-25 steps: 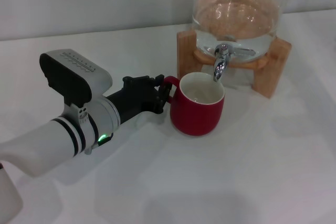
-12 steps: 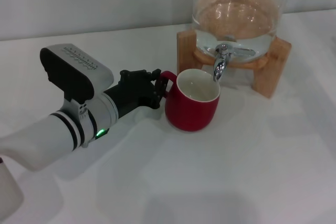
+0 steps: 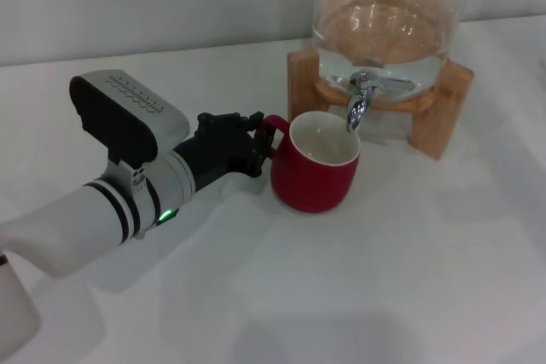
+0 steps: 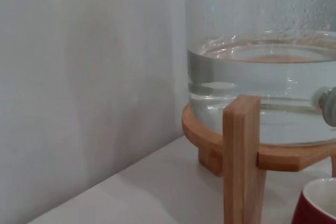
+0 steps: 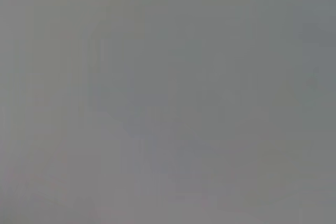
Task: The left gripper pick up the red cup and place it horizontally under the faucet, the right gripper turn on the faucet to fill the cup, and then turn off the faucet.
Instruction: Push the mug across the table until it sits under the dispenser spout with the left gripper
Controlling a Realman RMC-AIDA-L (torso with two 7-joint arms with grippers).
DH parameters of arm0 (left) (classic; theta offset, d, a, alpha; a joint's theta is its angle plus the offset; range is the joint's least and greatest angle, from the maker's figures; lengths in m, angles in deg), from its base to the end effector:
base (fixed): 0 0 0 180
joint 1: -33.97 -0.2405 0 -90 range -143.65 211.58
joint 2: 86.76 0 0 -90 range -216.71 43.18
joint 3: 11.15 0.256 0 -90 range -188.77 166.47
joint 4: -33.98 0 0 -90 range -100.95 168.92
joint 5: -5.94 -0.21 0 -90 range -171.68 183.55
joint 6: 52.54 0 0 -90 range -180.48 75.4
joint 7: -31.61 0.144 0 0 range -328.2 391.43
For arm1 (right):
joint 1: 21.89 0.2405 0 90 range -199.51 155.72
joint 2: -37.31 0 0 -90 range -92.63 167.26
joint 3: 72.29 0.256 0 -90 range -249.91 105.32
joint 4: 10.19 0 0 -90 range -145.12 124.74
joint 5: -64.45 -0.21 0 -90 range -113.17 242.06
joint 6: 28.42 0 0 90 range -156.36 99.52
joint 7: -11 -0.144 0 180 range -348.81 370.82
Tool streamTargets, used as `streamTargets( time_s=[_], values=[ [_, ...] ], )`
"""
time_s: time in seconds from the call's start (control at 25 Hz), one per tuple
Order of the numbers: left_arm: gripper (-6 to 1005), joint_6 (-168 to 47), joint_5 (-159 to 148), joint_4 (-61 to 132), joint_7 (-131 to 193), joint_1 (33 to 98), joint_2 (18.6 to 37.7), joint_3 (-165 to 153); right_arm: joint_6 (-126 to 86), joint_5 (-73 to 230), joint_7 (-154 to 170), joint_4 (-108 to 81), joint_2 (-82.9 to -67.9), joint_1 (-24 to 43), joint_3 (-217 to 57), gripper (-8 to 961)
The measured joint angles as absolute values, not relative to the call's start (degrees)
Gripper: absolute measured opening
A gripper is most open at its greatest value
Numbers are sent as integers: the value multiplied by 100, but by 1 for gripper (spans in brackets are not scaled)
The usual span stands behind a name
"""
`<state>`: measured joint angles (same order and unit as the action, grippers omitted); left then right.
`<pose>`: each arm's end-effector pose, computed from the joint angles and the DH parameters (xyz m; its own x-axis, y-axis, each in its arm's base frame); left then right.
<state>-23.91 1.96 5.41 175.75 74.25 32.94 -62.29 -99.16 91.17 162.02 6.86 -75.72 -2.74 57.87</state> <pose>-0.1802 0.3747 -0.1403 0.8738 0.1825 0.4507 0.4117 -0.7708 -0.4861 0.3731 0.3263 0.1287 0.6606 0.2643 -0.7027 -0.7332 0.0256 -0.6796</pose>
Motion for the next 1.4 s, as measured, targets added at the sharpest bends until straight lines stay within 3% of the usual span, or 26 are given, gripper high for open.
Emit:
streamTargets(
  time_s=[0.36,1.4],
  values=[
    [177,-1965,248,471,17966,7171,3310,-6324,-9890,9116,16200,640,-7580,-270,5787,674],
    [194,-2202,250,401,17925,7266,3347,-6304,-9972,9116,16173,633,-7621,-344,5663,673]
  ],
)
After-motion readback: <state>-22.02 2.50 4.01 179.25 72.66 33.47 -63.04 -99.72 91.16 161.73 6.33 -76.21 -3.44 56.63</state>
